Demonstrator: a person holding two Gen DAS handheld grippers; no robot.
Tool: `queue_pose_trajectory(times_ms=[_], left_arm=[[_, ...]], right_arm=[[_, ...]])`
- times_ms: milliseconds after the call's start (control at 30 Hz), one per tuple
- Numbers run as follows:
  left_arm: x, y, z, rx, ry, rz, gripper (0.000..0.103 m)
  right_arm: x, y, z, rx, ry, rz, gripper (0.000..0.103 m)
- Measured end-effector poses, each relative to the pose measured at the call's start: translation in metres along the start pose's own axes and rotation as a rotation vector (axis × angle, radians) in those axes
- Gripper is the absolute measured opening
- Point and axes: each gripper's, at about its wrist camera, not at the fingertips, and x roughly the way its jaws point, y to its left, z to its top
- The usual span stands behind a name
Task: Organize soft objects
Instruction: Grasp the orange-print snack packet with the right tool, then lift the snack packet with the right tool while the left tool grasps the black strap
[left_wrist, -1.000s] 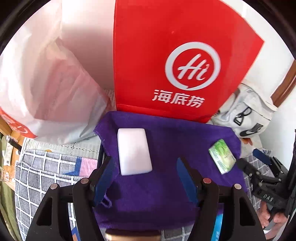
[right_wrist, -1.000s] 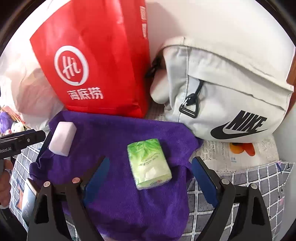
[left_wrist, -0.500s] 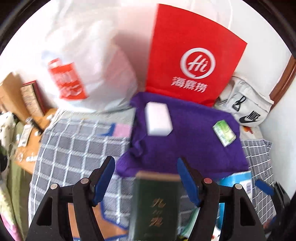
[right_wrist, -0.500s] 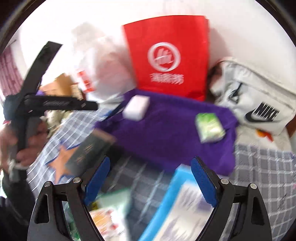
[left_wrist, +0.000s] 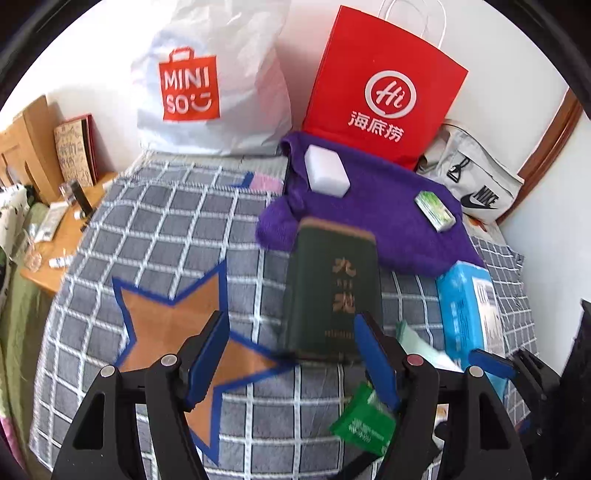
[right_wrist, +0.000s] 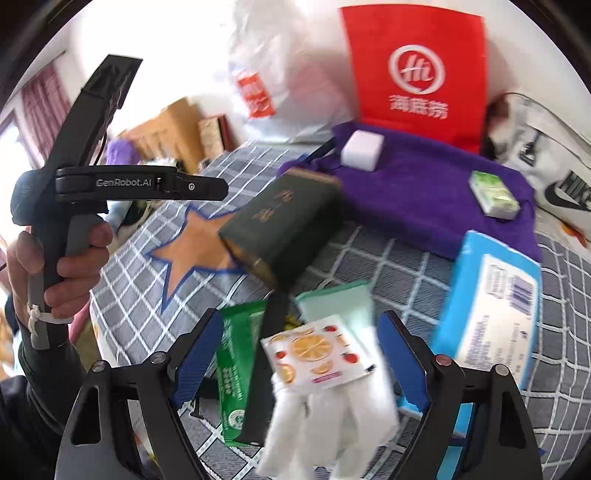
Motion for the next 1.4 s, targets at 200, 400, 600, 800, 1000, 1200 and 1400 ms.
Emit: queue_pose_trajectory(times_ms=[200,400,600,800,1000,1200,1400], left_arm=[[0.005,0.005,-0.019,0.002,0.018,-0.043,0.068],[0.009,0.010,-0.029,-0.002,0.035,-0.056,0.068],[0.009,0.014,-0.036,-0.014,0.047,-0.067,0.068],[0.007,0.015,-0.048,-0.011,0.064,-0.060,0.068],[0.009,0.014,-0.059,-0.014,0.087,-0.054,0.068],[0.010,0.010,-0.067,-0.011,0.099,-0.063,0.068],[0.014,0.006,-0.072,-0.003,0.110,-0.078,0.068]], right_arm=[[0.037,-0.005,-0.003,-0.041,0.113,-0.035,0.085],[0.045,-0.012,-0.009,-0.024,0.155,-0.031,0.077],[0.035,-0.011,-0.011,-0.011,0.149,-0.013,0.054],[0.022,-0.012,-0.017,0.048,0.088,0.007,0.040],[0.003,-0.007,-0.030,0.058,0.030,0.025,0.037],[-0.014,-0.005,-0.039,0.037,0.011,-0.019,0.064],[-0.021,0.007,-0.039,0.019,0.003,0.001,0.075]])
